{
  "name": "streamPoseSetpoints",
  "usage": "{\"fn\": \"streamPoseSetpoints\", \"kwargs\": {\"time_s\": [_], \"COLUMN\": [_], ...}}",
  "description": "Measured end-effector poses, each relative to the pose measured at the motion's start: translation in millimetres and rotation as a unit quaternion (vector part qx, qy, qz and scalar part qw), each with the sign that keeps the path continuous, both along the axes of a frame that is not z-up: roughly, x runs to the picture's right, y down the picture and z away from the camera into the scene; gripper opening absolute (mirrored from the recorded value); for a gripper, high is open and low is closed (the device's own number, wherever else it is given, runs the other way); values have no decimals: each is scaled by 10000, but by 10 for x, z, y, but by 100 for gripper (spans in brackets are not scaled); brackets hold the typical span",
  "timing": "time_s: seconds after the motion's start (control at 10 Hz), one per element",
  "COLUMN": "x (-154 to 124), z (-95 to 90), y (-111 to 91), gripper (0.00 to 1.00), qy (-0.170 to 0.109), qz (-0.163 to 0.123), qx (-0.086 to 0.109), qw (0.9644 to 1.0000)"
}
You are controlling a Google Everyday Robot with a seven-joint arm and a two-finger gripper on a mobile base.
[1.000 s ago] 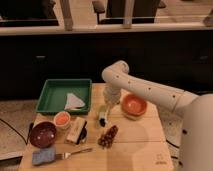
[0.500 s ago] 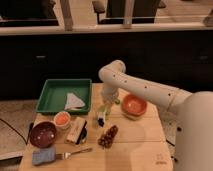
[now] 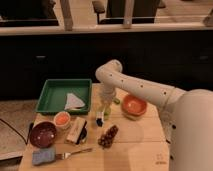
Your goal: Place brush in plastic cup
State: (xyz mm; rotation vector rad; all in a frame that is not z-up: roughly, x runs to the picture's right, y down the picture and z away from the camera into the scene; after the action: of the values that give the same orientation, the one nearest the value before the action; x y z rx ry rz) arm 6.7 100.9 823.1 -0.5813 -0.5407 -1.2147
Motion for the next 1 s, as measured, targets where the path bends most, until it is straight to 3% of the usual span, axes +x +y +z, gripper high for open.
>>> {"fn": "streamPoseSetpoints", "kwargs": {"time_s": [0.2,0.8,1.0], "x": [-8,-8,-5], "z": [15,49,55], "y": [13,31,35], "gripper": [7,68,80], "qy": [-15,-10,-16], "qz": [-8,1,13], "qx": [-57,-194,-223], "qw": [10000,9998,9997]}}
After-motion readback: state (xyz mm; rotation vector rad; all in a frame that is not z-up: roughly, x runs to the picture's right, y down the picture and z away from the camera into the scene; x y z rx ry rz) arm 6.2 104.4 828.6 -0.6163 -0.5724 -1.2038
